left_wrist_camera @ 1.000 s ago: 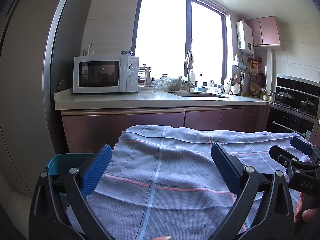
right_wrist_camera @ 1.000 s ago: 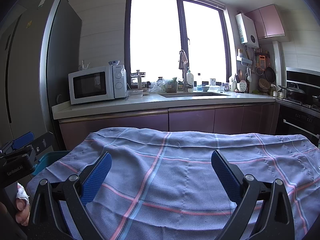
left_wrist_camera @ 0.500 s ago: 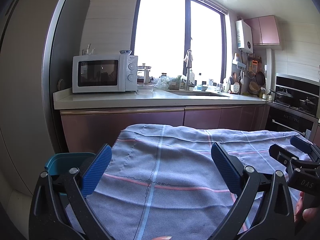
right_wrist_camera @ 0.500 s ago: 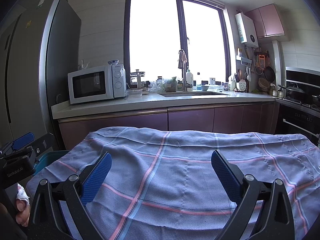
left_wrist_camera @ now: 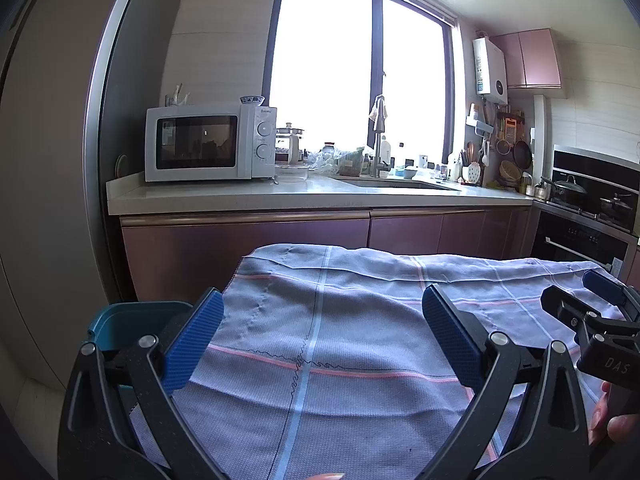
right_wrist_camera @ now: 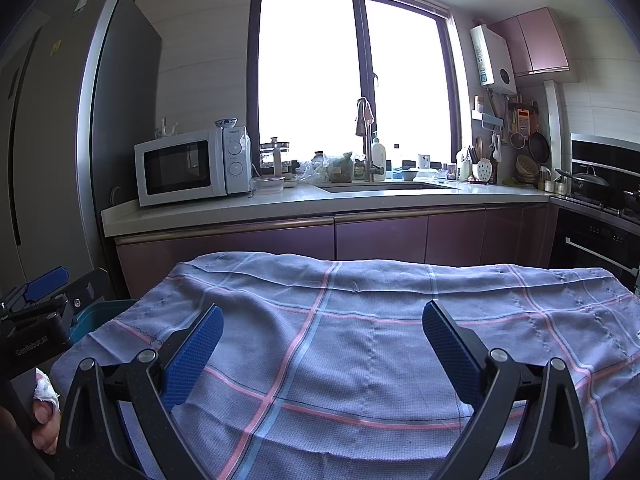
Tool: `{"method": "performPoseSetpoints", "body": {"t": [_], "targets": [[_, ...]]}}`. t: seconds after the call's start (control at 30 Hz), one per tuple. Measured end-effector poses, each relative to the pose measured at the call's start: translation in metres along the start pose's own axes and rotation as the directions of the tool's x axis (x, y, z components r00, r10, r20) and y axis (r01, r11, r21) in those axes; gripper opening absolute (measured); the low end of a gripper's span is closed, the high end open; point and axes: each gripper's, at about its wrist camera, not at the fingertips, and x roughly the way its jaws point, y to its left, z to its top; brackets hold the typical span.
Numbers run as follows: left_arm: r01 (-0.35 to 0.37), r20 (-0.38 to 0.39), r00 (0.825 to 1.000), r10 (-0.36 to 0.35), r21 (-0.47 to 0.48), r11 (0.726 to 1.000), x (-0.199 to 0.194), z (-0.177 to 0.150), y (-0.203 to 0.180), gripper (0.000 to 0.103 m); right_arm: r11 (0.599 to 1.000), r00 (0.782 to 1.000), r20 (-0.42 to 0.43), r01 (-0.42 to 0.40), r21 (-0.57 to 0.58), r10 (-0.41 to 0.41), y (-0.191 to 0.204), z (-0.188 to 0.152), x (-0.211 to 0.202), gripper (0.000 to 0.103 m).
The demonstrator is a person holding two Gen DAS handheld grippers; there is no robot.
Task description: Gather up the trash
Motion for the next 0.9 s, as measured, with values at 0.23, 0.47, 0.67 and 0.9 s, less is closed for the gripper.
{"method": "performPoseSetpoints", "body": {"t": [0.23, 0.47, 0.67, 0.9], "targets": [[0.0, -0.004, 1.0, 0.0, -0.001, 1.0, 0.0031, -0.0007, 0.0005, 0.098, 1.0, 1.0, -0.002, 0.0, -0.001, 0.0, -0.0003, 0.0004, 0.0006, 0.096], [-0.001, -0.005, 1.0, 0.001, 0.002, 1.0, 0.0052, -0.0019, 0.0013, 0.098, 1.0, 1.0, -0.005, 0.002, -0.003, -0.002, -0.0006, -0.0001, 0.0014, 0.096], [0.0, -0.006, 1.0, 0.0, 0.002, 1.0, 0.0059, -0.0018, 0.0006, 0.098, 1.0, 1.0, -0.004, 0.003, -0.002, -0.003, -0.0016, -0.0002, 0.0025, 0.096], [0.001, -0.009, 1.0, -0.001, 0.005, 1.0, 0.0095, -0.0037, -0.0009, 0.098, 1.0, 1.0, -0.005, 0.004, -0.002, -0.004, -0.0028, 0.0, 0.0037, 0.096]]}}
